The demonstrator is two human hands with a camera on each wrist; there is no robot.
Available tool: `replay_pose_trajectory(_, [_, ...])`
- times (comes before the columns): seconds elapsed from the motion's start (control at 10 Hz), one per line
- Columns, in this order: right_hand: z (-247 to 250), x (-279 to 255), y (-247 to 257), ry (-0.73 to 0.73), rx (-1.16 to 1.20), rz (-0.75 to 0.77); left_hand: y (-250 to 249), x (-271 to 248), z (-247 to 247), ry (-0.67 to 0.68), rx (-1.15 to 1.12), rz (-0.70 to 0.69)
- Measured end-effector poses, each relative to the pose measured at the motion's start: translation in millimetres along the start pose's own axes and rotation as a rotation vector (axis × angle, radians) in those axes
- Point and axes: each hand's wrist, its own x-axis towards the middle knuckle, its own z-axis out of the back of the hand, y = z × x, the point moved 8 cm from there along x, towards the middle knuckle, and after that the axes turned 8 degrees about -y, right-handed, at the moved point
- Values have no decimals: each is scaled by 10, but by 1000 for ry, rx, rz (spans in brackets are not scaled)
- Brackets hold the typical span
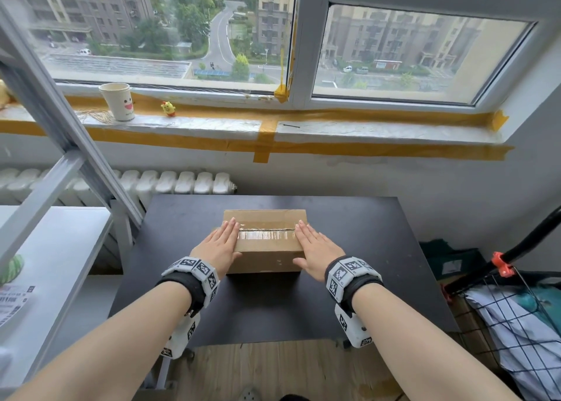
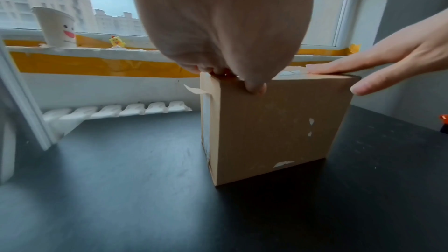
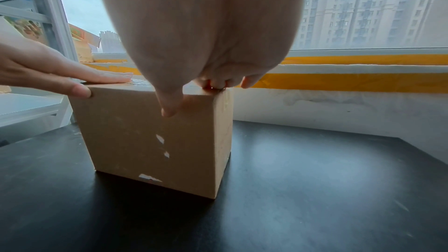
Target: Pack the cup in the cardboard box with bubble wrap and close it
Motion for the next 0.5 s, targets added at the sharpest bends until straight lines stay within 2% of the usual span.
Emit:
replay_pose_trajectory(0.2, [148, -96, -52, 22, -28, 7, 59, -205, 111, -7, -40, 142])
replay_pose_trajectory(0.5, [760, -192, -19, -103, -19, 24, -102, -238, 800, -149, -61, 159])
